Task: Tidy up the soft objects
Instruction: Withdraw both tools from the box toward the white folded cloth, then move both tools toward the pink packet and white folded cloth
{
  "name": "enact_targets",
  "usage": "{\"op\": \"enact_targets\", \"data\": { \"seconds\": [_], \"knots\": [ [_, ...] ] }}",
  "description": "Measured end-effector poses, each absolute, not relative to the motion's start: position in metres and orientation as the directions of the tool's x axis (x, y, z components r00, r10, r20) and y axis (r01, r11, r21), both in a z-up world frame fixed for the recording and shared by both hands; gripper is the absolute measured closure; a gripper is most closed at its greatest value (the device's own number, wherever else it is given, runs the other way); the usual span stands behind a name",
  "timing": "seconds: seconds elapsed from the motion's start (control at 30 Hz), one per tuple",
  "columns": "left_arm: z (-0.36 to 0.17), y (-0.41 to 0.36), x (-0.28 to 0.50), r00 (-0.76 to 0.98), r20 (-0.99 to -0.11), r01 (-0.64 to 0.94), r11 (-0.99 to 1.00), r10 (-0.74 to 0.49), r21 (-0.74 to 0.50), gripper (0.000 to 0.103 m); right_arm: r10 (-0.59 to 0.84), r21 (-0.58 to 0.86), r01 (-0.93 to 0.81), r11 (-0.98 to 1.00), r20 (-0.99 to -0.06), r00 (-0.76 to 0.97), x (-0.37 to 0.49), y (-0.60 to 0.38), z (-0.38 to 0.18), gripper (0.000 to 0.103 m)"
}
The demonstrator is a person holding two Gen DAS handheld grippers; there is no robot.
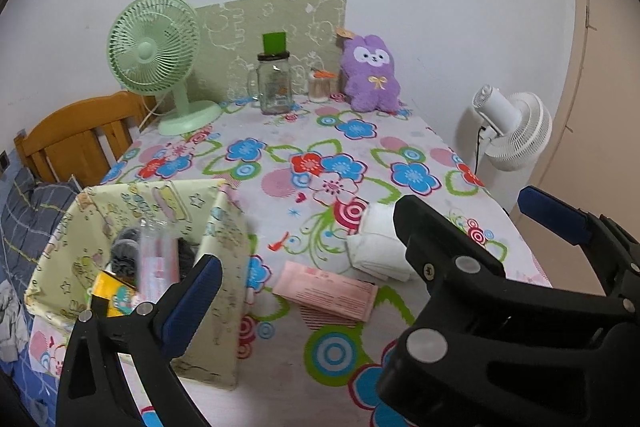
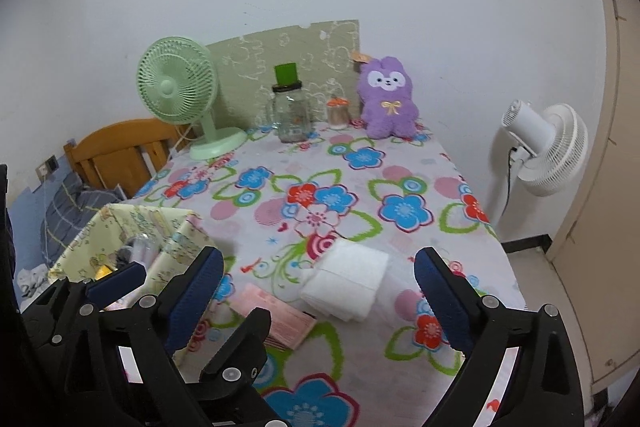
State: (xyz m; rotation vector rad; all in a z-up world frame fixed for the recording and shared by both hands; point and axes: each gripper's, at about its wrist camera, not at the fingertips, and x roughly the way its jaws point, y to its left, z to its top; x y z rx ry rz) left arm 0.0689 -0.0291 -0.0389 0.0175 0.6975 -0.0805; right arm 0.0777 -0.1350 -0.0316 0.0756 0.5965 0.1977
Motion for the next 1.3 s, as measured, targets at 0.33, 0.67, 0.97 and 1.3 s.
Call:
{"op": "enact_targets", "data": {
  "seconds": [0.33, 0.67, 0.97, 1.3],
  "knots": [
    [-0.056, -0.046, 0.077, 0.73, -0.678, 0.104, 0.994, -0.088, -0.017, 0.0, 0.193, 0.142, -0.136, 0.981, -0.577, 0.793, 0.083, -0.153, -0.051, 0.005],
    [-0.083, -0.052, 0.093, 0.675, -0.734, 0.076, 0.997, -0.074, -0.031, 0.0, 0.172, 0.128, -0.118, 0.985, -0.63, 0.757, 0.099, -0.161, -0.076, 0.005],
    [-0.101, -0.054, 0.105, 0.638, -0.768, 0.047, 0.998, -0.054, -0.031, 0.0, 0.184, 0.145, -0.117, 0.983, -0.665, 0.724, 0.112, -0.163, -0.095, 0.005],
    [-0.121, -0.056, 0.124, 0.585, -0.809, 0.036, 0.998, -0.057, -0.045, 0.0, 0.182, 0.142, -0.114, 0.983, -0.713, 0.677, 0.135, -0.165, -0.116, 0.005]
  ]
}}
